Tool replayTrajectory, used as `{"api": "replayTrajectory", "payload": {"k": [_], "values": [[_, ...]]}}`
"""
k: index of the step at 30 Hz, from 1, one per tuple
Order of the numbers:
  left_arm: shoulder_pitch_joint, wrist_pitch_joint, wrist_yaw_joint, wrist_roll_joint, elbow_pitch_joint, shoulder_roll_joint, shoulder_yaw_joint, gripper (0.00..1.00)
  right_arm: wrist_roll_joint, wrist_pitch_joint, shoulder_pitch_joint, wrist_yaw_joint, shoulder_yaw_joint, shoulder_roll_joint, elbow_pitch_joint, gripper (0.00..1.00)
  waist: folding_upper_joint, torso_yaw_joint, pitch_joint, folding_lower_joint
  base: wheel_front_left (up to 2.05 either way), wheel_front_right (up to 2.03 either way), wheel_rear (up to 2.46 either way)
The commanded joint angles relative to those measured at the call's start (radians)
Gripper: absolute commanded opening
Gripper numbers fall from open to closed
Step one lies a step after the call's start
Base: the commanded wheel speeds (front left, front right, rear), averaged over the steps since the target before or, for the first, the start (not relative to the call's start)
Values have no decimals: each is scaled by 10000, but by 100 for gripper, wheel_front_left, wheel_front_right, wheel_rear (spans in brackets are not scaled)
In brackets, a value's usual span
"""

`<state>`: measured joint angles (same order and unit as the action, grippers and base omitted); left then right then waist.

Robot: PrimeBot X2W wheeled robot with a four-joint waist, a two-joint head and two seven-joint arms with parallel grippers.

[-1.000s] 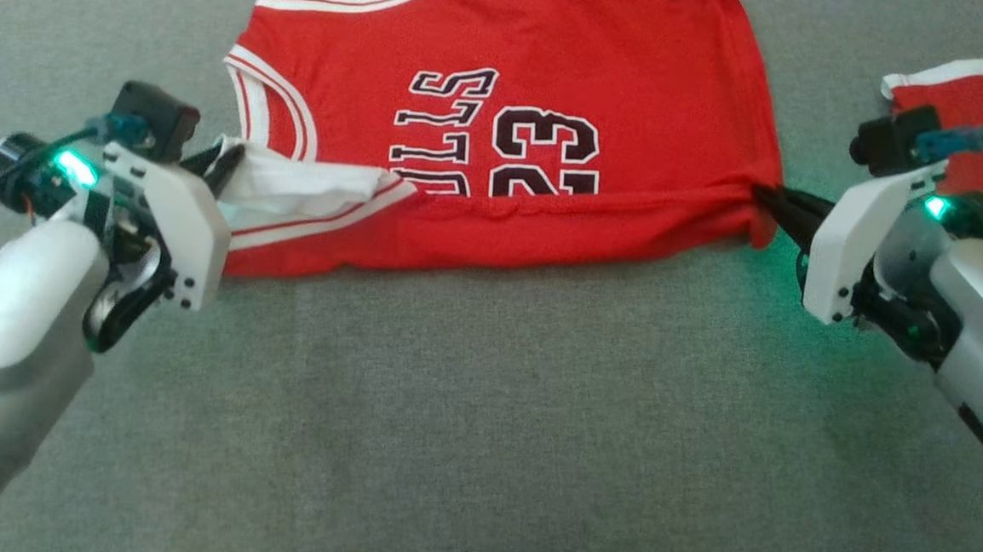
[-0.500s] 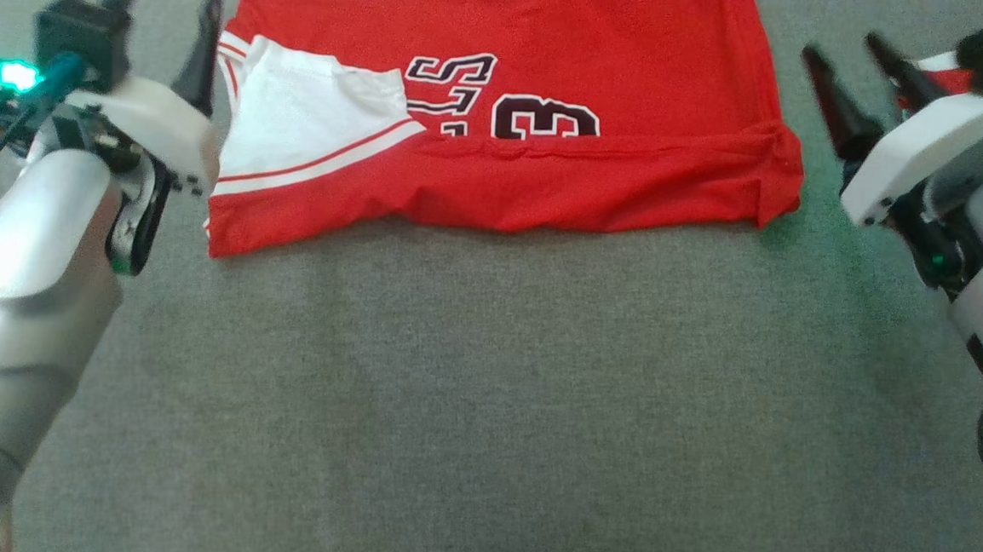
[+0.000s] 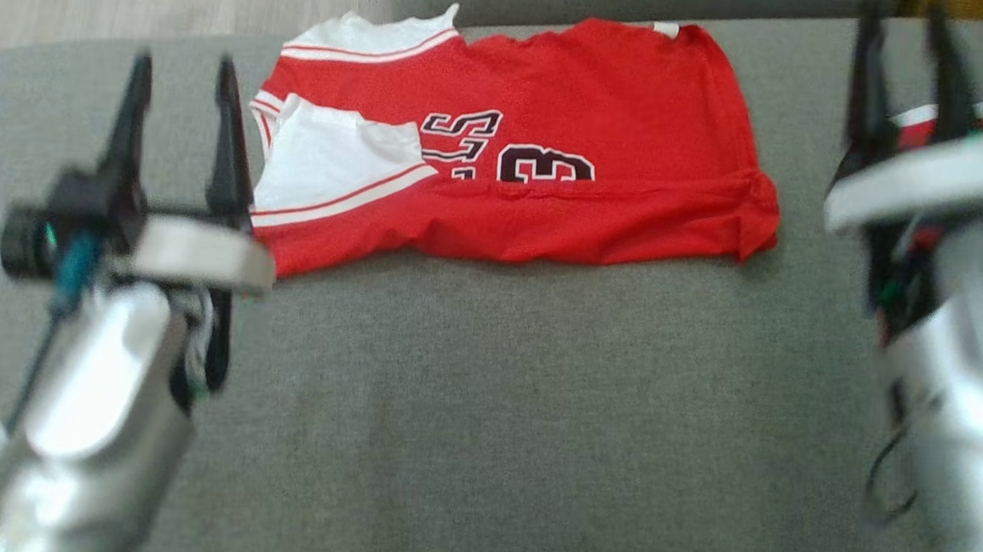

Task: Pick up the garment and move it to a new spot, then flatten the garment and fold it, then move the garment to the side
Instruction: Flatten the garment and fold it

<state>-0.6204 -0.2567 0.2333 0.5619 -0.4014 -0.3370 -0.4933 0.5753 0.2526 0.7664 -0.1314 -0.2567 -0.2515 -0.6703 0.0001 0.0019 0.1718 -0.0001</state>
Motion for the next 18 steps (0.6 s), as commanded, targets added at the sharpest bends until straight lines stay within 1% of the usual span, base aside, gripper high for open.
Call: {"api": "replayTrajectory", "payload": {"k": [1,4,7,10,11,14,18], "values": [[348,-48,137,-326,660,-108,740,100,-938,89,-1025,7,621,662,852,100,-1,4,-239,1,0,0,0],[1475,-49,178,-767,1164,322,1223,100,-2367,89,-2541,7,1559,1513,1980,100,-1,39,-426,1,0,0,0],[2378,-49,71,-1201,1313,692,1555,100,-3225,90,-3898,7,1998,1895,2836,100,-1,61,-546,1,0,0,0],[2995,-50,-82,-1474,1288,1058,1896,100,-3358,90,-4914,7,2191,1998,3282,100,-1,65,-590,1,0,0,0],[2995,-50,-82,-1474,1288,1058,1896,100,-3358,90,-4914,7,2191,1998,3282,100,-1,65,-590,1,0,0,0],[3280,-50,-298,-1729,1163,1314,2197,100,-3048,90,-5489,7,1991,2007,3625,100,-1,32,-531,1,0,0,0],[3198,-50,-579,-2037,909,1480,2529,100,-3016,91,-5602,7,1831,2009,3895,100,-1,-59,-332,1,0,0,0]]}}
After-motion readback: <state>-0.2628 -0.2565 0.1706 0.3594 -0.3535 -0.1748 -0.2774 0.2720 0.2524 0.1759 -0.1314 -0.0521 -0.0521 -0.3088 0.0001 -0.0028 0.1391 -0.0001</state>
